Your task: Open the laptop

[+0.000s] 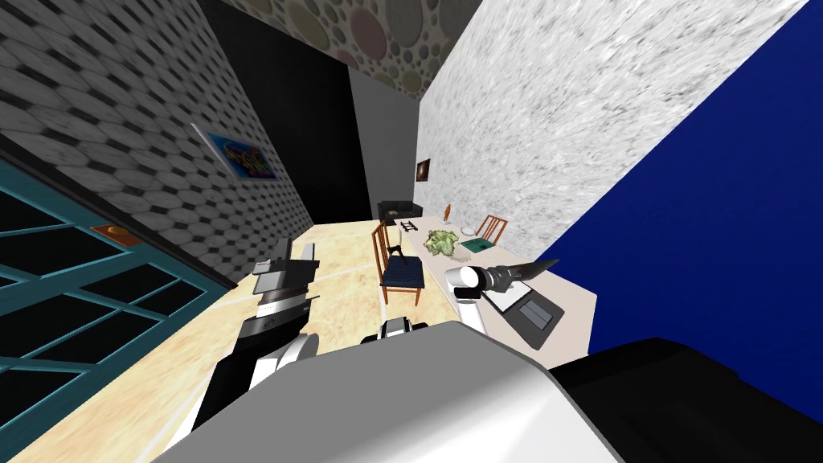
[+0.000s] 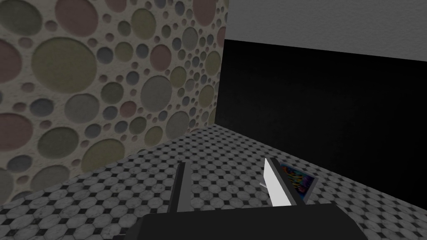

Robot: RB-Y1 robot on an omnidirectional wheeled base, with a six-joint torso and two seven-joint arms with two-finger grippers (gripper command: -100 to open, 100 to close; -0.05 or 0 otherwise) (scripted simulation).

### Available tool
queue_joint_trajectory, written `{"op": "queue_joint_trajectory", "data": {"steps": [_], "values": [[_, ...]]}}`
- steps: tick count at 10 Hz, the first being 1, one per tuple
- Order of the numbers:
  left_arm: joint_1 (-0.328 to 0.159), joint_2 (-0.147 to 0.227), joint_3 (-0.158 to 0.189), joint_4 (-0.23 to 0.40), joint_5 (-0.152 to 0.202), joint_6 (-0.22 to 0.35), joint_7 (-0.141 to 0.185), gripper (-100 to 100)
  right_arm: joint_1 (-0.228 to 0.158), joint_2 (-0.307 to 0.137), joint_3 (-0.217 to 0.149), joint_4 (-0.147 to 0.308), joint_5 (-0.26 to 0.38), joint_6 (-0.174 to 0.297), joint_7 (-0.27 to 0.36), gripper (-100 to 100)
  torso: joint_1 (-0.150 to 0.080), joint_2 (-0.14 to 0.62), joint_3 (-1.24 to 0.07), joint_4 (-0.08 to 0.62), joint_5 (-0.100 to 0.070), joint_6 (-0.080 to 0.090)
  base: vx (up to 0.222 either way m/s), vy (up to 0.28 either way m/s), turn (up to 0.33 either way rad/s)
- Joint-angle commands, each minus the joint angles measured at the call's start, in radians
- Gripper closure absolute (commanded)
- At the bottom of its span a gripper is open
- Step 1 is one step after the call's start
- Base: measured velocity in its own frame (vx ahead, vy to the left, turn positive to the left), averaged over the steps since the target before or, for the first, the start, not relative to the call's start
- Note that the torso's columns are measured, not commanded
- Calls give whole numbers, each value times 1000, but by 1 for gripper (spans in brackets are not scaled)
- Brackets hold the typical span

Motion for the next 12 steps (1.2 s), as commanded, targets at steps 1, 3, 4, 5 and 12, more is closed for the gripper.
{"op": "queue_joint_trajectory", "data": {"steps": [1,3,4,5,12], "values": [[0,0,0,0,0,0,0,0,20,13,-4,-11,-21,20,-70,100,-1,1,1,0,0,0,-32,-9,-13],[0,0,0,0,0,0,0,0,33,23,-6,-19,-35,33,-113,100,0,1,1,0,0,0,-26,-7,-21],[0,0,0,0,0,0,0,0,47,33,-8,-27,-48,45,-150,100,0,1,1,0,0,0,-28,-5,-21],[0,0,0,0,0,0,0,0,47,33,-8,-27,-48,45,-155,100,0,1,1,0,0,0,-24,-5,-11],[0,0,0,0,0,0,0,0,76,60,-19,-84,-98,74,-252,-100,0,1,1,0,0,0,-27,-8,-23]]}}
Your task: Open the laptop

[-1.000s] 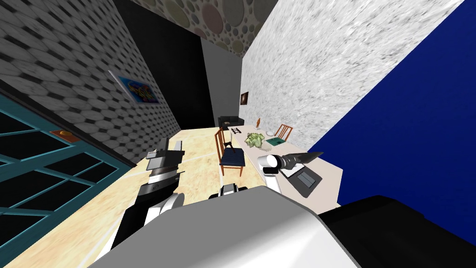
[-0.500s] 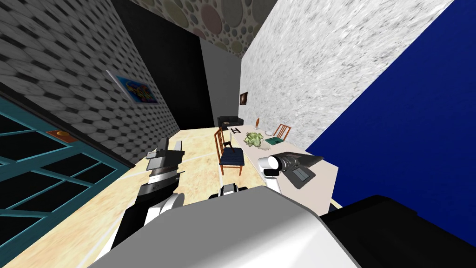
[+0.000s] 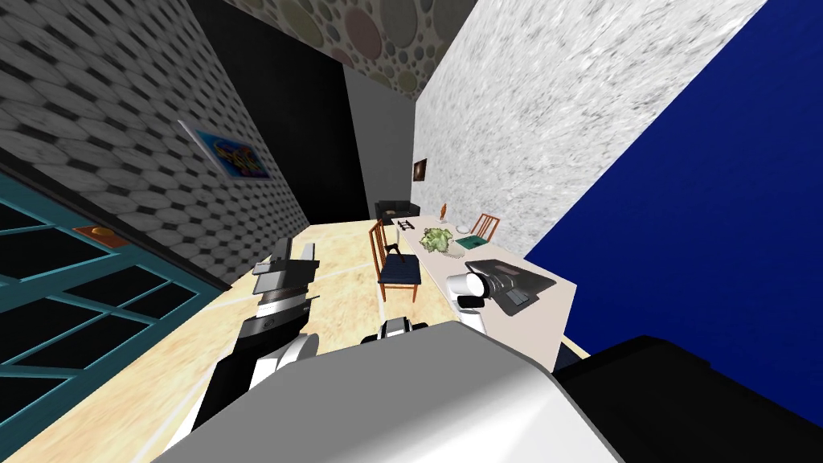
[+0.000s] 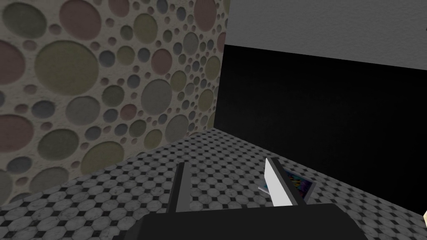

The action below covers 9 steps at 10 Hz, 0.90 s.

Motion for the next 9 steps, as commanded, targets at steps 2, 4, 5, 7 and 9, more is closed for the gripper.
{"op": "queue_joint_trajectory", "data": {"steps": [2,4,5,7,9], "values": [[0,0,0,0,0,0,0,0,-29,-10,-7,-43,-4,-19,69,-100,-1,-2,-1,-1,-1,0,9,1,-4],[0,0,0,0,0,0,0,0,-49,-17,-11,-71,-6,-32,115,-100,-1,-1,0,-1,-1,0,10,3,-14],[0,0,0,0,0,0,0,0,-59,-21,-14,-86,-7,-39,139,-100,-1,0,0,0,0,0,8,2,-11],[0,0,0,0,0,0,0,0,-78,-28,-18,-114,-10,-52,185,-100,0,1,0,0,0,0,7,-2,-15],[0,0,0,0,0,0,0,0,-98,-35,-23,-143,-12,-65,231,-100,0,0,0,0,0,0,5,2,-13]]}}
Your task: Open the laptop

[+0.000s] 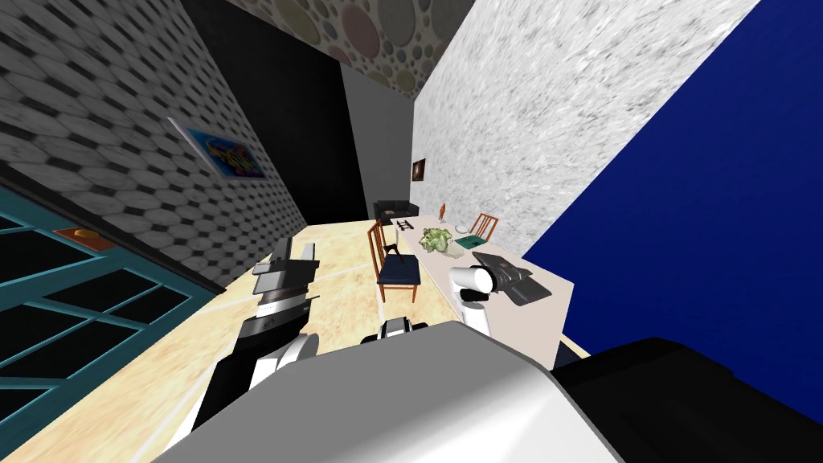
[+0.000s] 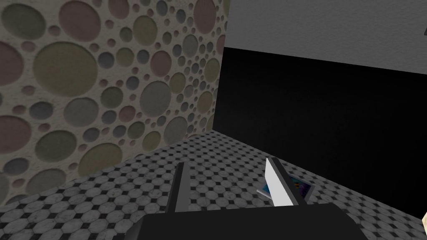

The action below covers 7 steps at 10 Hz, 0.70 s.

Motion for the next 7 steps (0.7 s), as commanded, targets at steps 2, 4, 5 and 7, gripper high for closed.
{"op": "queue_joint_trajectory", "data": {"steps": [2,4,5,7], "values": [[0,0,0,0,0,0,0,0,-12,-2,0,-13,2,-9,26,0,-1,0,0,0,0,0,0,0,0],[0,0,0,0,0,0,0,0,-12,-2,0,-13,1,-9,24,0,-1,-1,0,0,0,0,0,0,0],[0,0,0,0,0,0,0,0,-12,-2,0,-12,1,-9,25,0,0,0,0,0,0,0,0,0,0],[0,0,0,0,0,0,0,0,-12,-2,0,-13,1,-9,24,0,-1,0,0,-1,-1,0,0,0,0]]}}
